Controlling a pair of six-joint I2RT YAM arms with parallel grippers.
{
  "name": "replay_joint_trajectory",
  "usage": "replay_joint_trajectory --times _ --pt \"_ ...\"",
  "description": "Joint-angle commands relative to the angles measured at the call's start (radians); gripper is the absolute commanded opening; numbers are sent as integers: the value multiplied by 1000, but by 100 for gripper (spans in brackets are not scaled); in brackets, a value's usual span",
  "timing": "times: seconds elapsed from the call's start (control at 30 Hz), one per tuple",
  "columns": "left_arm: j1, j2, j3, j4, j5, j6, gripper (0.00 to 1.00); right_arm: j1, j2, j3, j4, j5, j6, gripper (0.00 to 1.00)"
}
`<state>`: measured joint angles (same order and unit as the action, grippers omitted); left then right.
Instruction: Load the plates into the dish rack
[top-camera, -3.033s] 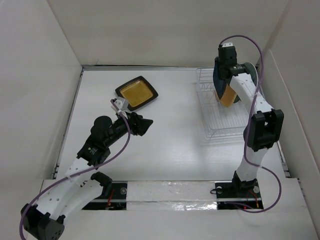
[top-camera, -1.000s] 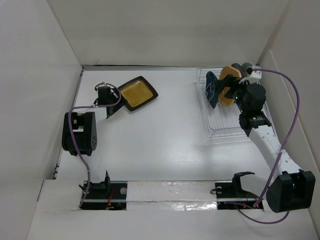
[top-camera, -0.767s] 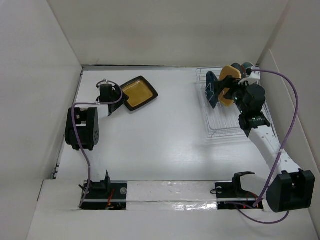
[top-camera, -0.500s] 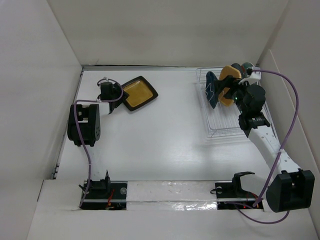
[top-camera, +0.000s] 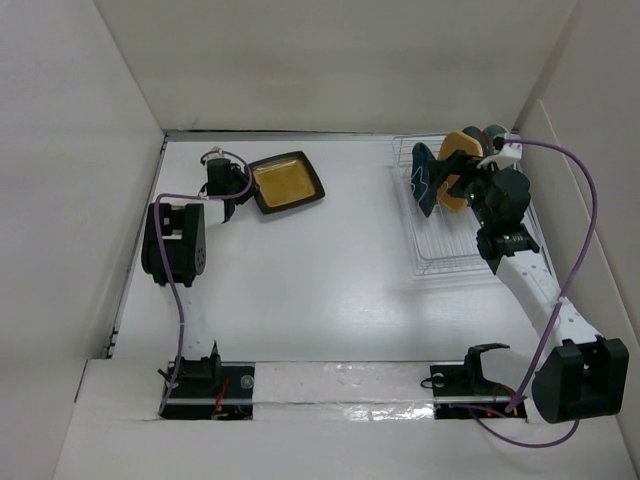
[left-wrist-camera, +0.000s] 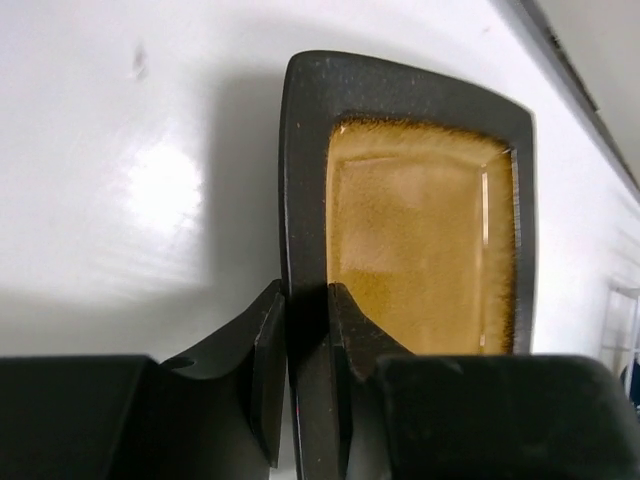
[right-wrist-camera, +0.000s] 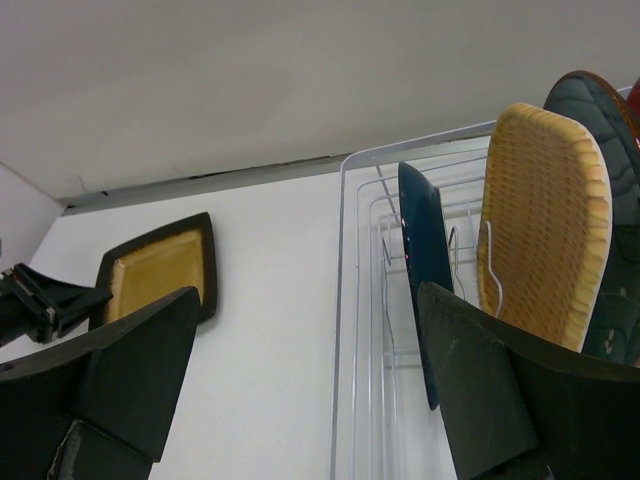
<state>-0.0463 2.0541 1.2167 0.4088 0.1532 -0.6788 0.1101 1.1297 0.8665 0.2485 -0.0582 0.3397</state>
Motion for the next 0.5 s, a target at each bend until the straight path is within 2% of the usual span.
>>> replay_joint_trajectory --times 0.0,0.23,0.37,0.4,0.43,0.47 --pt "22 -57 -97 73 5 25 0 -9 -36 -9 46 15 -7 95" --pt "33 -257 -216 180 -20 53 0 -9 -102 -20 37 -9 -7 92" --pt "33 -370 -290 200 -29 73 0 -9 -142 -37 54 -98 19 82" --pt "33 -406 -299 217 -26 71 0 -9 -143 -41 72 -135 27 74" --pt "33 -425 -312 223 -15 70 0 -9 -139 -40 75 -172 48 50" --pt "33 -440 -330 229 -8 67 0 11 -130 -29 78 -254 58 32"
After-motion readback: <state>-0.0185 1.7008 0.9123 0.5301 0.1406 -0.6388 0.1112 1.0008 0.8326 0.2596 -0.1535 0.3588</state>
